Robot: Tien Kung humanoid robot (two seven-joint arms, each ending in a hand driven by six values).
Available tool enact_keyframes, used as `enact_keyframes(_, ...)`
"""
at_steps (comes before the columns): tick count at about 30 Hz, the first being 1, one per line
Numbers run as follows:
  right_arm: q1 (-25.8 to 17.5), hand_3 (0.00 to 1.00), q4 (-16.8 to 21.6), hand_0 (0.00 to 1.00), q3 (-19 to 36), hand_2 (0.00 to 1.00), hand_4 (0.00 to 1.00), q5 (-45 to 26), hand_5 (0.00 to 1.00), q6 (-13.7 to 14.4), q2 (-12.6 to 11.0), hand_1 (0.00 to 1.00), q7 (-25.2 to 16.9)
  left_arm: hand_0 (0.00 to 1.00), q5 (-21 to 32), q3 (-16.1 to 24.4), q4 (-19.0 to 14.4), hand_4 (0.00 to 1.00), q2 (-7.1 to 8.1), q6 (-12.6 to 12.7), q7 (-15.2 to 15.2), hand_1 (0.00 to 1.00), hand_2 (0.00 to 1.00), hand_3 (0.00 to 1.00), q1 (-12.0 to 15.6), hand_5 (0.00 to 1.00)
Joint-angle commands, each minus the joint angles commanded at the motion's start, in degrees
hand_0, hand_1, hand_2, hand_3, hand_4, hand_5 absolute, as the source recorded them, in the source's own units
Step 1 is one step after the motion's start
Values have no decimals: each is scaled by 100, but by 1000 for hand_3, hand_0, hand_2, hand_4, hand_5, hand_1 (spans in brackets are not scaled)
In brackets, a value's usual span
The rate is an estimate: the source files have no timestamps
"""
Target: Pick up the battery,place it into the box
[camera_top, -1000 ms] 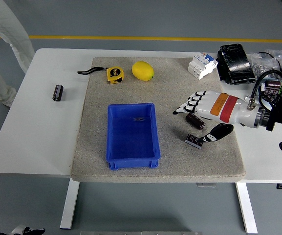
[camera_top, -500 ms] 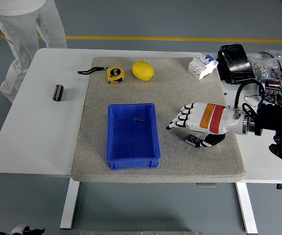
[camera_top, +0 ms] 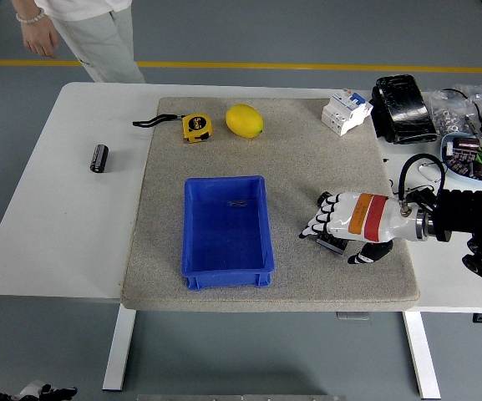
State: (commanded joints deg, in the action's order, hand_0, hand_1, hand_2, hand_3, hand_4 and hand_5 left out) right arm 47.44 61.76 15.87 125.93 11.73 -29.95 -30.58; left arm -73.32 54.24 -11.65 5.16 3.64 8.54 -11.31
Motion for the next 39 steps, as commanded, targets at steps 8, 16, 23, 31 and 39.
enact_keyframes(8, 37, 811, -222, 712, -108, 763, 885, -50, 96, 231, 84, 711, -120, 775, -23, -12, -8, 612, -10, -10, 8, 716, 719, 562, -12, 505)
enact_keyframes(16, 120, 795, -373, 693, -209, 746, 868, -34, 96, 271, 80, 702, -141, 775, -9, -28, -13, 611, -16, -9, 12, 717, 718, 561, -24, 505)
enact_keyframes(23, 124, 771, -522, 670, -232, 726, 857, -26, 92, 347, 136, 680, -173, 775, -15, -29, -18, 610, -21, -9, 19, 717, 718, 560, -23, 505)
enact_keyframes(31, 128, 654, -613, 636, -229, 663, 758, -9, 76, 510, 199, 630, -202, 775, -66, -4, -22, 609, -23, -18, 28, 717, 717, 559, -25, 504)
enact_keyframes(39, 130, 559, -645, 551, -201, 543, 594, -50, 2, 607, 201, 527, -242, 775, -114, 13, -22, 609, -21, -25, 25, 718, 716, 558, -23, 507)
